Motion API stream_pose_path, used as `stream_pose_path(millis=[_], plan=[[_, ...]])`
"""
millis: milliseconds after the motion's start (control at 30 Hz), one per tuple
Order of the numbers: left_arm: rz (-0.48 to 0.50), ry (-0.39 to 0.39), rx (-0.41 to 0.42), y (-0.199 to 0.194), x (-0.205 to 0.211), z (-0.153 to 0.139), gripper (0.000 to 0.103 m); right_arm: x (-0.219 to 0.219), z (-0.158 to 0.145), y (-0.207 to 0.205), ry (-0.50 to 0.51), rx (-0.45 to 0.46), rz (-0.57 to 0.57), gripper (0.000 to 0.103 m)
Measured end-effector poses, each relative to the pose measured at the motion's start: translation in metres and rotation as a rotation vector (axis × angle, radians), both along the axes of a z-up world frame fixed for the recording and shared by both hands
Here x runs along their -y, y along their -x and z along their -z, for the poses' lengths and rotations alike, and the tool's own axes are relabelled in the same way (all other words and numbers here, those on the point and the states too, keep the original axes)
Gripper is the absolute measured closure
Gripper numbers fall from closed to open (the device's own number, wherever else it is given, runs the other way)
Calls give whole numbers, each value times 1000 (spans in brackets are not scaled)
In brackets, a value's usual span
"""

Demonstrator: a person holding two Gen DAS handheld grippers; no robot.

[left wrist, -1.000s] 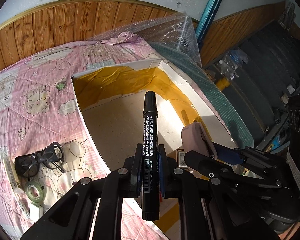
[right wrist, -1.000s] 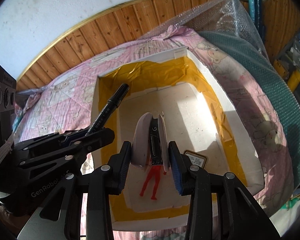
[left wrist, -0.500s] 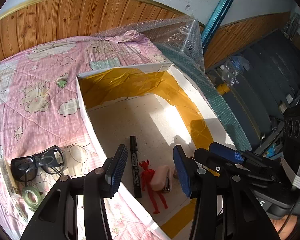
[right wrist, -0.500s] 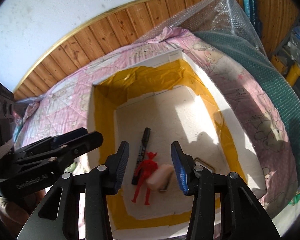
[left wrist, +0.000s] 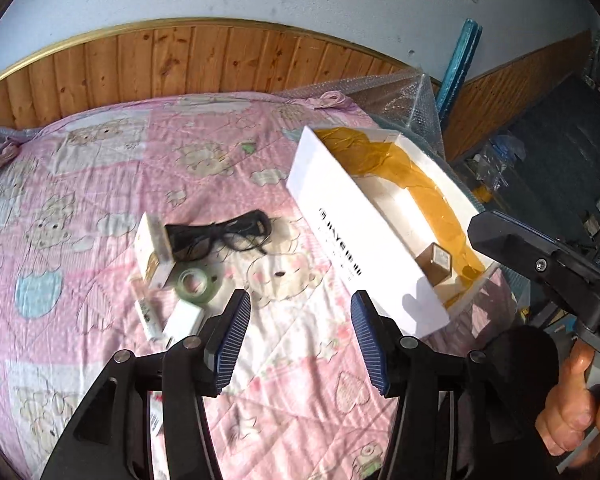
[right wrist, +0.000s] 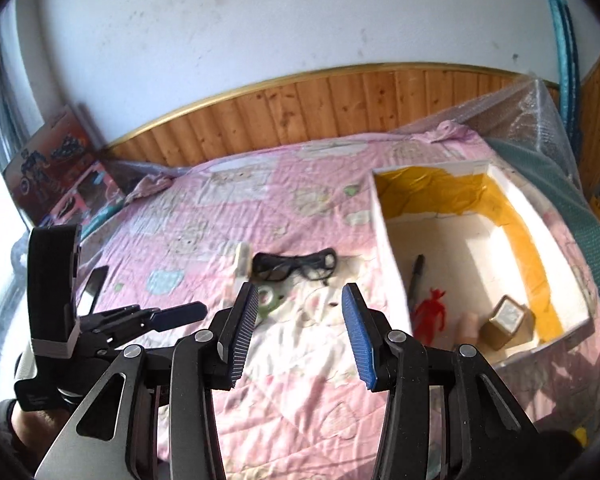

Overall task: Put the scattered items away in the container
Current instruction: 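Move both tools back toward the red staple box on the bedspread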

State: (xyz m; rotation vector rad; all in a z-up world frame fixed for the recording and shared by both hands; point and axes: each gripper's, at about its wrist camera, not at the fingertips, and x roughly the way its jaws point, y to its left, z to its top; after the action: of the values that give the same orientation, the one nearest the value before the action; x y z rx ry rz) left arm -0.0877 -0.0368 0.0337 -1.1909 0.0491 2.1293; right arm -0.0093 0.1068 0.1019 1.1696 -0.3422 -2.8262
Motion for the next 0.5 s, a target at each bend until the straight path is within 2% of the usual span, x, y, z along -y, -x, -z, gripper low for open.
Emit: stream_pose_path(millis=[267,500], plan=[[-129,17,85,-25,94,32,49,60,52,-1,99,159,-107,56],[-178,-13,125,-29,134,49,49,89,87,-1,164,263,-134,56]])
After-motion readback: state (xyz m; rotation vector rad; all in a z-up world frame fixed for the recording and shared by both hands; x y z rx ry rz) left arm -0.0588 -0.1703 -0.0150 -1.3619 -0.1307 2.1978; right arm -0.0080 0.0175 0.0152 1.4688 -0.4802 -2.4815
